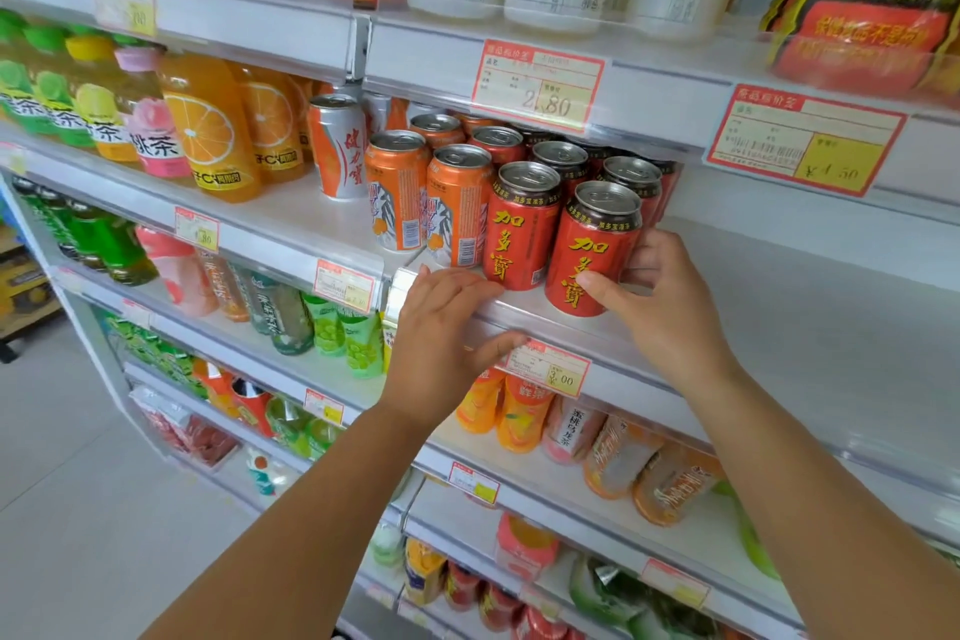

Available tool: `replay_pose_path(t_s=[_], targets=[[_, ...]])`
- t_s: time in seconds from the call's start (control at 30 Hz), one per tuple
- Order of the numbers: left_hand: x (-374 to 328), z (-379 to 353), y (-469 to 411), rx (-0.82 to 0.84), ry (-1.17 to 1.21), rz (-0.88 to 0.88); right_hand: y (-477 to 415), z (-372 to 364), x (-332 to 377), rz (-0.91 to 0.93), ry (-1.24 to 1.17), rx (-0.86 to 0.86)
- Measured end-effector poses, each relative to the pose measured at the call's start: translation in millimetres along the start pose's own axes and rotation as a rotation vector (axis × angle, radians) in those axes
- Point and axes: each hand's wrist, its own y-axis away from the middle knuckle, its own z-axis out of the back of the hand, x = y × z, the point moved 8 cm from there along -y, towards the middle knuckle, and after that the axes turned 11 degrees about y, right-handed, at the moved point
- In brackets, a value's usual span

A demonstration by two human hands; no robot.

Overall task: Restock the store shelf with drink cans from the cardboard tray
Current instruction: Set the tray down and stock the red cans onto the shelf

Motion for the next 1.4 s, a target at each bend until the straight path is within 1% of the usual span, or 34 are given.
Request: replay_pose_path(t_s=[0.07,0.1,0.13,0.17,0.2,0.23,0.27,0.3,0.33,0.4,0.5,0.53,0.6,0.7,0.73,0.87,0.97,1.03,1.1,1.17,1.27,1.33,1.4], targets=[[1,1,1,0.016,0.043,0.029,4,4,1,-0.011,0.026,-0.038],[0,6,2,0.002,0.089,0.049,10,12,5,0.008,0.042,-0.121],[0,14,7,-0.026,0.144,0.073,20,23,13,0.074,0.046,-0.245],[2,24,14,-0.069,0.185,0.093,35,33,26,0.182,0.029,-0.376],[5,37,26,-0.12,0.193,0.111,55,36,36,0.294,-0.016,-0.456],[11,49,42,-0.164,0.168,0.135,74,30,43,0.378,-0.063,-0.458],[21,60,63,-0.191,0.131,0.18,92,15,45,0.427,-0.118,-0.386],[37,68,89,-0.201,0.093,0.259,108,-8,44,0.433,-0.162,-0.258],[58,75,121,-0.194,0.061,0.374,122,-37,39,0.411,-0.185,-0.111],[111,78,201,-0.129,0.028,0.685,153,-108,19,0.323,-0.153,0.203],[169,76,339,-0.009,-0.023,1.16,208,-223,-34,0.144,0.005,0.659],[180,74,384,0.031,-0.039,1.315,227,-257,-59,0.098,0.068,0.766],[196,62,468,0.103,-0.03,1.546,264,-324,-107,0.031,0.187,0.923],[224,31,570,0.181,0.019,1.752,324,-424,-174,-0.063,0.282,1.142],[237,21,601,0.192,0.023,1.8,341,-456,-197,-0.075,0.319,1.184],[308,-32,704,0.175,0.089,1.867,400,-581,-292,-0.12,0.451,1.271],[376,-75,761,0.261,0.065,1.782,442,-668,-356,-0.171,0.438,1.333],[426,-103,795,0.324,0.027,1.706,460,-723,-390,-0.113,0.473,1.335],[469,-124,817,0.305,-0.003,1.635,469,-769,-419,-0.037,0.525,1.325],[506,-140,829,0.27,-0.036,1.564,472,-805,-438,0.075,0.585,1.278],[554,-163,827,0.31,-0.121,1.396,478,-844,-453,0.248,0.604,1.182],[578,-176,822,0.322,-0.208,1.312,483,-861,-463,0.28,0.594,1.155],[594,-186,818,0.349,-0.354,1.255,486,-873,-472,0.239,0.601,1.123]])
